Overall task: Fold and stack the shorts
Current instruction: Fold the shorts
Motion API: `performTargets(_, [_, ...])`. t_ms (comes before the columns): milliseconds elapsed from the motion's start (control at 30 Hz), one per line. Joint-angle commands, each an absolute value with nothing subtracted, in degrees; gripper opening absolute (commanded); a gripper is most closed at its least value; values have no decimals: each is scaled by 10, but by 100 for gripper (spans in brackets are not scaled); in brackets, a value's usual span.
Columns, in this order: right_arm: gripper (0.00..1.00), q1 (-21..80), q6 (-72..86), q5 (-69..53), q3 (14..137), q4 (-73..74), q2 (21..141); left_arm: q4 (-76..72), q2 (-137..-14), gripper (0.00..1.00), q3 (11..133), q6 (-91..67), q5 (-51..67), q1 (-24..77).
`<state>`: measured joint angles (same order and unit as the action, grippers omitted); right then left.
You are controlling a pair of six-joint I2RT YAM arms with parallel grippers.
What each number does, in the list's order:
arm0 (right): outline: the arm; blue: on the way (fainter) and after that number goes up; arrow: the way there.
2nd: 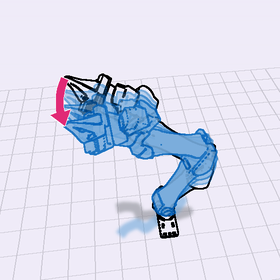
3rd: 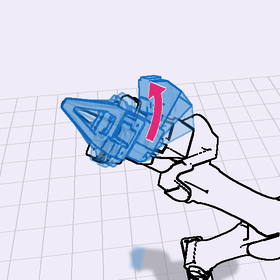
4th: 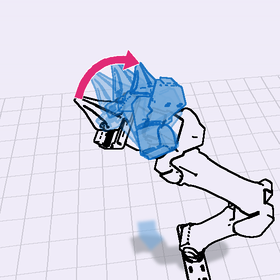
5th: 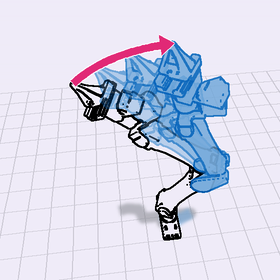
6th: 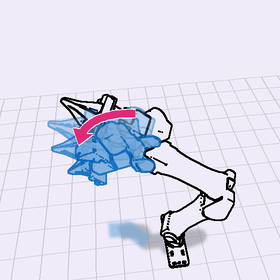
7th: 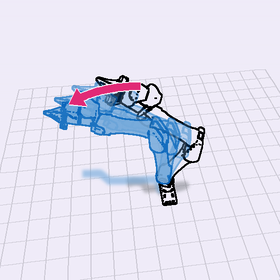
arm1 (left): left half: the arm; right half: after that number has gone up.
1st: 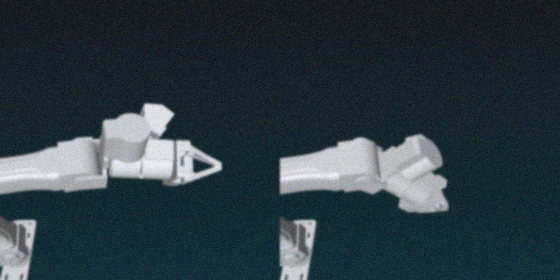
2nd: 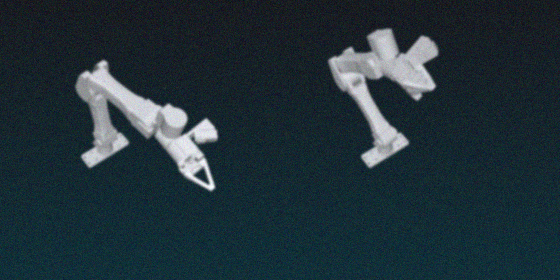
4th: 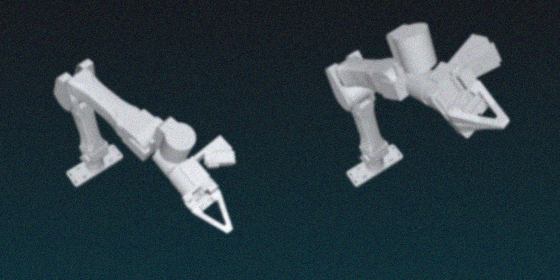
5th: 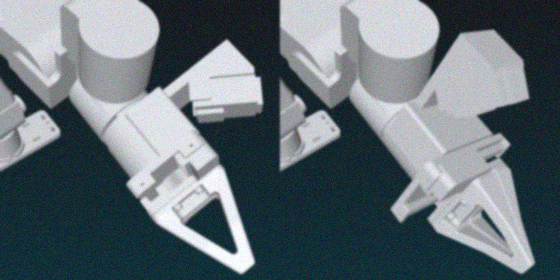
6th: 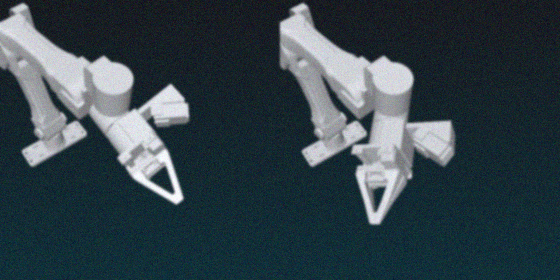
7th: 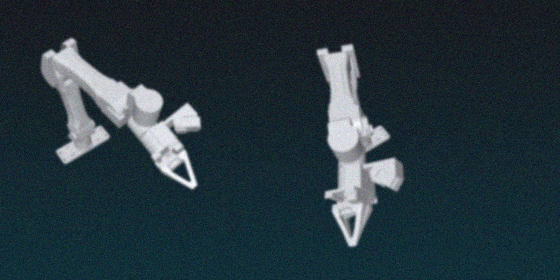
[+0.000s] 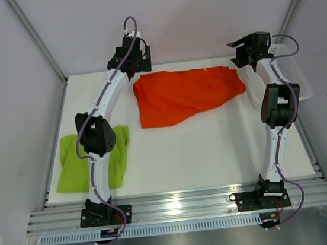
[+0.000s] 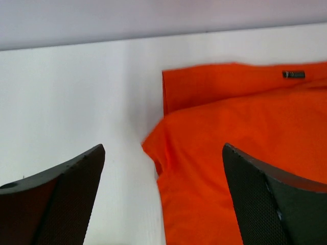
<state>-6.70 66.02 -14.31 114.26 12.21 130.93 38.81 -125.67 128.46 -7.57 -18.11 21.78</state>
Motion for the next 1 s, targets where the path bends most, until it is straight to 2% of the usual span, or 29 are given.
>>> performTargets(0, [80,-57,644,-149,1229,-18,1344,344,-1288,99,1366,-86,-167,193])
performTargets(33, [93,-58,639,-159,1235,-30,1348,350,-1298,99,1375,-88,-166,188])
performTargets(133, [98,-68,635,-206,1210,-61,1332,352,-1269,99,1369,-87,-161,179])
performTargets(267, [93,-64,553,-251,1088,-91,1240,331,-1194,99,1250,-81,-158,184])
performTargets(400, [92,-34,455,-180,985,24,1145,309,-1108,98,1146,-90,-160,195])
performTargets(533, [88,-7,430,-141,857,10,1051,271,-1028,99,1022,-88,-135,199])
performTargets(633, [81,-2,419,-128,829,49,1041,276,-1025,99,1007,-82,-144,197])
performTargets(800, [78,43,385,-47,827,127,1054,327,-1062,98,1027,-121,-160,192])
performTargets(967, [76,81,388,46,807,133,1078,294,-1044,97,971,-163,-130,192])
